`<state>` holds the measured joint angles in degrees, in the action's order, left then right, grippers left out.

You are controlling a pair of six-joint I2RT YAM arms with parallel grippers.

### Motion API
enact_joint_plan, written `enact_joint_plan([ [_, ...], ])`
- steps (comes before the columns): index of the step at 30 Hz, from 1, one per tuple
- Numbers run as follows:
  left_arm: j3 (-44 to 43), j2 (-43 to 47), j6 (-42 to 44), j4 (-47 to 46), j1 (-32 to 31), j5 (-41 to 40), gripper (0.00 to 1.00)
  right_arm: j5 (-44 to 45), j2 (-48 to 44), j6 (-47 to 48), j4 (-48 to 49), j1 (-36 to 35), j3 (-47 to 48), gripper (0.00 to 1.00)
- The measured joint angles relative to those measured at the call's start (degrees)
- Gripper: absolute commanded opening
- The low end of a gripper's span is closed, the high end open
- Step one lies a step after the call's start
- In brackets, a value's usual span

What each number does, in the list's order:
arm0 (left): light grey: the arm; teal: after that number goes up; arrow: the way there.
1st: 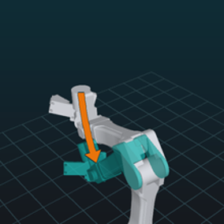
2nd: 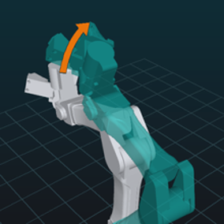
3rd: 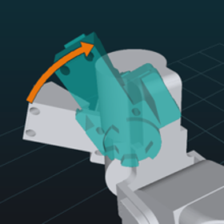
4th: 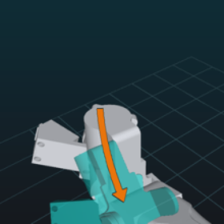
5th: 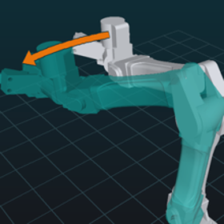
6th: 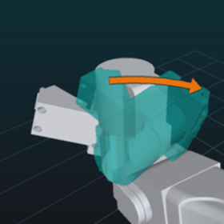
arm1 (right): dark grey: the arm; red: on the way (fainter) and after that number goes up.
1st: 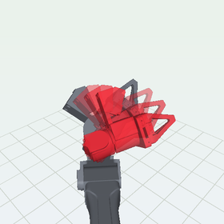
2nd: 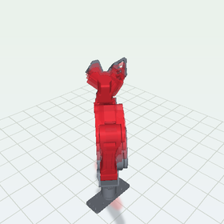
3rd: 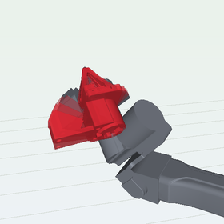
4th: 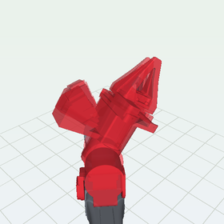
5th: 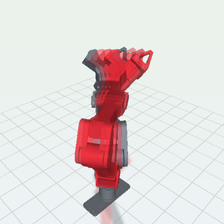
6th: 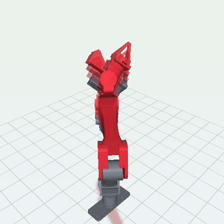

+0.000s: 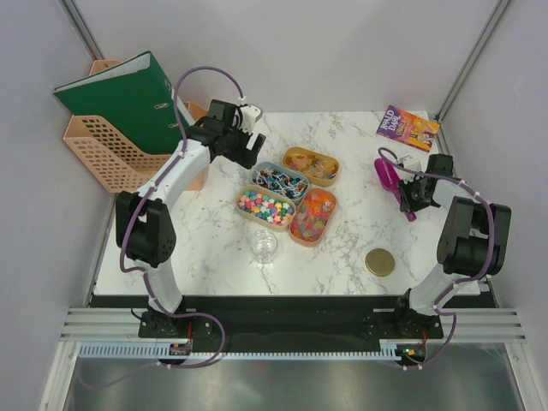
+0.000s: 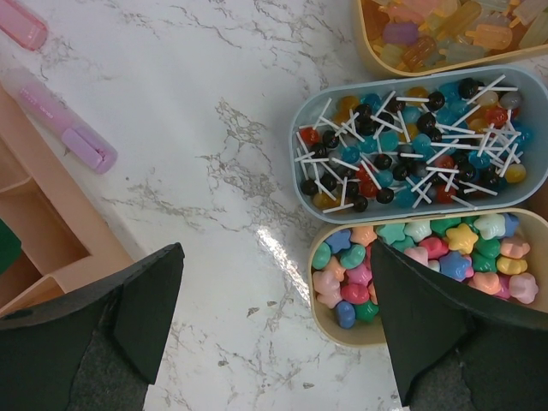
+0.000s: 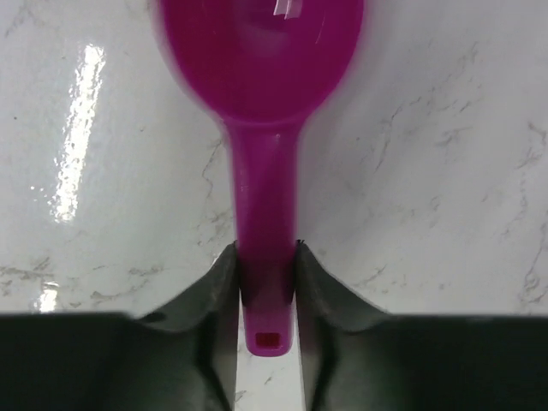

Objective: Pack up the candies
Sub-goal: Pick up the spatula from the center of the board.

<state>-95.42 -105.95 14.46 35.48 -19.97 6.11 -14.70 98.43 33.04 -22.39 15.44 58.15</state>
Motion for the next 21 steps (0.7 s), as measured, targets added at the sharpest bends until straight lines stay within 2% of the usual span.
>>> enact_joint_plan([
  [2,-0.22,-0.09,0.00,0.17,0.00,-0.02,0.96,-0.13,0.00,0.59,0.20,0.00,0.00,0.03],
  [3,-0.46,-0.20,0.00,0.26,0.00,0.00,0.96,-0.07,0.00,0.83,0.13,0.00,0.09,0.00],
  [7,-3.13,-0.44,0.00,1.05,0.02,1.11,0.98,-0.17,-0.72,3.28,-4.00,-0.37,2.36,0.00],
  [10,-9.53,-1.77,-1.51,1.99,0.24,6.05,0.96,-0.79,-1.99,8.55,-11.10,-2.03,9.29,0.00],
  [12,-15.19,-3.50,-4.02,1.51,0.57,11.15,0.85,-1.33,-2.78,12.68,-14.64,-4.74,15.19,0.00],
  [14,-20.81,-5.44,-7.13,0.85,0.92,17.59,0.76,-2.12,-3.76,16.63,-17.29,-9.07,20.92,0.00],
  [17,-25.94,-8.11,-11.72,-0.74,1.16,25.81,0.79,-3.13,-4.76,20.61,-21.16,-16.46,26.77,0.00],
  [21,-26.38,-11.47,-17.25,-1.95,1.07,32.02,0.76,-3.45,-4.39,22.51,-26.21,-25.42,31.19,0.00],
])
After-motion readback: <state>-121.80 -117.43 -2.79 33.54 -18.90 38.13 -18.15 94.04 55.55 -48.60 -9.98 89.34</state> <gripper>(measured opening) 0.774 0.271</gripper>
